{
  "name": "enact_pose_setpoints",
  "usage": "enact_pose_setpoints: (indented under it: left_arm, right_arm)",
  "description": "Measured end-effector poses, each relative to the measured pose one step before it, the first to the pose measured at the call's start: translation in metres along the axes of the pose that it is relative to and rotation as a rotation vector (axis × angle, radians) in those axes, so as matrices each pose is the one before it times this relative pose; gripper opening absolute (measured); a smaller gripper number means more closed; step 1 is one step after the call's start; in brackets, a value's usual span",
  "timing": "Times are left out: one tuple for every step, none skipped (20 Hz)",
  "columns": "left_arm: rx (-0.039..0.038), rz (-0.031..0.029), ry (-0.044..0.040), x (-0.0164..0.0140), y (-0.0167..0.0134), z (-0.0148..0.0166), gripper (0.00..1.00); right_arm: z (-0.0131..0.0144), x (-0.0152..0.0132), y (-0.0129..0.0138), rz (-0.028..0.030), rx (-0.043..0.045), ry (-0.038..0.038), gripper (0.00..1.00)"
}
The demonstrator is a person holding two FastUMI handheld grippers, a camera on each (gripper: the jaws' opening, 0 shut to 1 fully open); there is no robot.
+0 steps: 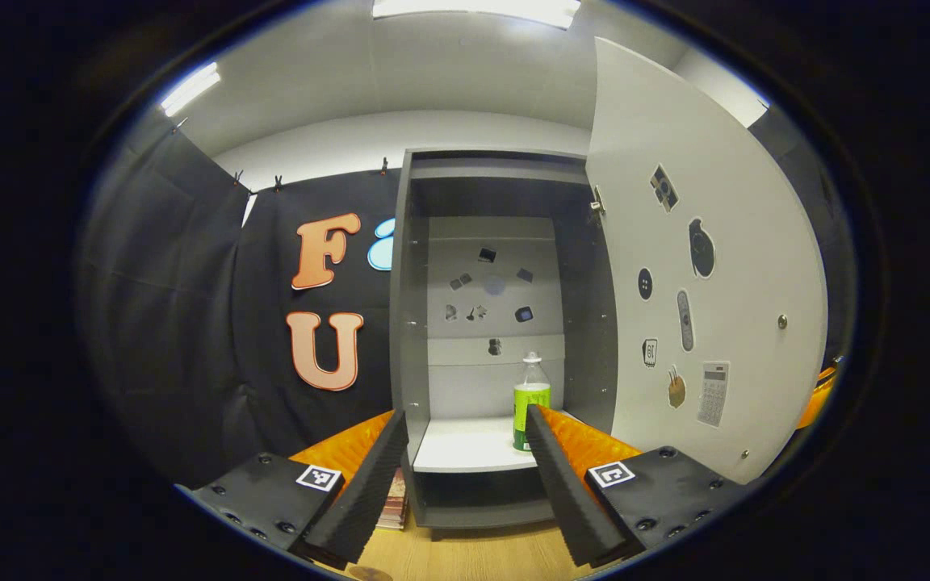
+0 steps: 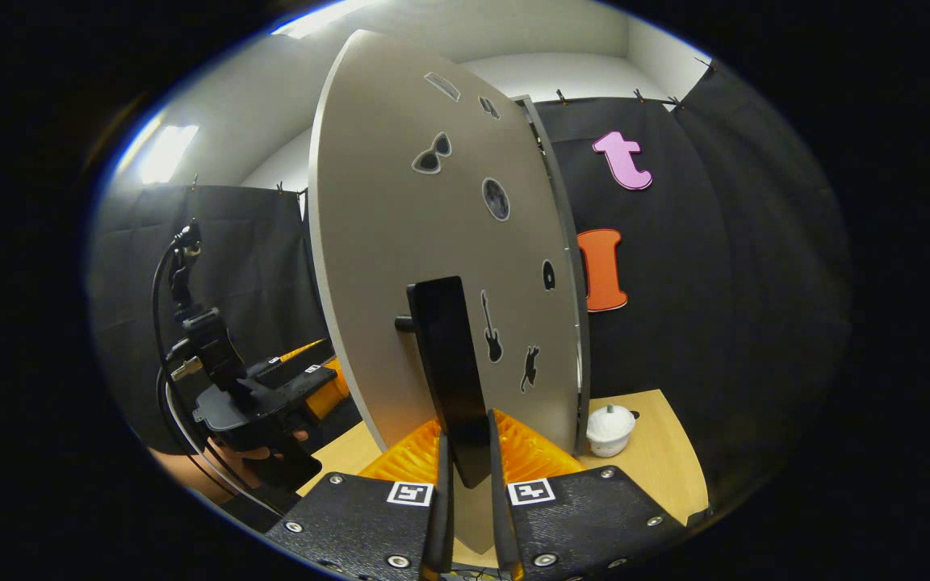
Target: Open the cabinet door with the right hand, grasp the bottle in the cabinet with the left hand and place it on the coaster, then close the cabinet door with the right hand.
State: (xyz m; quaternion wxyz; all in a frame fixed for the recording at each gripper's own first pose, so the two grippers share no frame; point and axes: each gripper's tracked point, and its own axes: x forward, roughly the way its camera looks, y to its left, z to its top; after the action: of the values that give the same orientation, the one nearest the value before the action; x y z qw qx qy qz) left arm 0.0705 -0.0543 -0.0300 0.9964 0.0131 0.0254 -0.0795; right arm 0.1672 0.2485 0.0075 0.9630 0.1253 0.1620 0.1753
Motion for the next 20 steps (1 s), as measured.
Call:
enact_pose_setpoints:
  left_arm:
    - [-0.00035, -0.00389, 0.00762, 0.00226, -0.00269, -0.00156, 0.95]
    - [-0.00007, -0.0035, 0.00256, 0.00186, -0.00164, -0.00067, 0.95]
    - [-0.00047, -0.0075, 0.00322, 0.00172, -0.00386, -0.00028, 0.95]
    - [-0.00139, -0.0081, 0.00511, 0.00234, -0.00342, -0.00086, 0.96]
    - [-0.00123, -0.00951, 0.0035, 0.00471, -0.00349, -0.00158, 0.95]
    - [-0.00151, -0.00846, 0.00101, 0.00343, -0.00255, 0.00042, 0.95]
    - [0.00019, -0.00872, 0.00121, 0.0035, -0.00142, -0.00062, 0.95]
    - [0.00159, -0.00797, 0.00103, 0.00275, -0.00143, -0.00008, 0.95]
    - [0.00184, -0.00734, 0.00335, 0.0033, -0.00107, -0.00128, 0.95]
    - [-0.00083, -0.00648, 0.00433, 0.0035, -0.00074, -0.00185, 0.95]
    - [-0.0029, -0.00723, 0.00745, 0.00425, -0.00116, -0.00303, 0.95]
    - [-0.0052, -0.00685, 0.00877, 0.00439, -0.00064, -0.00344, 0.95]
    - [-0.00699, -0.00771, 0.00806, 0.00527, -0.00088, -0.00335, 0.95]
    - [-0.00598, -0.00857, 0.00858, 0.00462, -0.0011, -0.00301, 0.95]
    - [-0.00539, -0.01021, 0.00731, 0.00409, -0.00144, -0.00246, 0.95]
    - [-0.00294, -0.01197, 0.00601, 0.00581, -0.00068, -0.00225, 0.95]
    - [-0.00192, -0.00893, 0.00425, 0.00591, -0.00179, -0.00269, 0.95]
    - [-0.00279, -0.00966, 0.00447, 0.00512, -0.00187, -0.00087, 0.95]
    - [-0.00242, -0.007, 0.0063, 0.00726, -0.00162, -0.00089, 0.96]
    - [-0.00201, -0.00905, 0.00725, 0.00799, -0.0014, -0.00113, 0.95]
  right_arm:
    - [0.00223, -0.00236, -0.00215, -0.00591, 0.00468, -0.00342, 0.2]
    - [0.0018, -0.00109, -0.00187, -0.00915, 0.00872, -0.00844, 0.2]
    - [0.00031, -0.0019, -0.00214, -0.00935, 0.00397, -0.00491, 0.2]
    - [0.0005, -0.00184, -0.00219, -0.01091, -0.00566, -0.0071, 0.19]
    - [0.00072, -0.0024, -0.00345, -0.01424, -0.01681, -0.00315, 0.19]
    - [0.00022, -0.00081, -0.00441, -0.02096, -0.01595, -0.00405, 0.19]
    - [-0.002, -0.00037, -0.00461, -0.02312, -0.01383, 0.00031, 0.19]
    - [-0.00465, -0.00013, -0.00362, -0.02362, -0.01159, 0.01494, 0.19]
    - [0.00231, -0.00476, -0.00338, -0.02246, -0.00028, -0.0136, 0.19]
    - [-0.00008, -0.00044, -0.00316, -0.02155, 0.00532, 0.00106, 0.14]
    - [0.00171, -0.00186, -0.00396, -0.02496, 0.00676, -0.00532, 0.24]
    - [0.00166, -0.00135, -0.00477, -0.02782, 0.00763, 0.00003, 0.19]
    - [0.00197, -0.00195, -0.00435, -0.02751, 0.005, -0.00422, 0.12]
    - [0.00018, -0.00211, -0.00379, -0.02826, 0.00334, -0.00082, 0.15]
    - [0.00075, -0.00617, -0.00315, -0.01024, 0.00344, 0.00149, 0.13]
    - [-0.00023, -0.0032, 0.00243, 0.00471, 0.00825, 0.00196, 0.13]
    - [0.00166, -0.00503, 0.0016, 0.00652, 0.00472, 0.00059, 0.13]
    - [0.00125, -0.00354, 0.00101, -0.00112, -0.00468, -0.00423, 0.12]
    - [0.00269, -0.00372, -0.00611, -0.01625, -0.0144, -0.00593, 0.13]
    - [0.0012, -0.00547, -0.00548, -0.02222, -0.02425, -0.0059, 0.13]
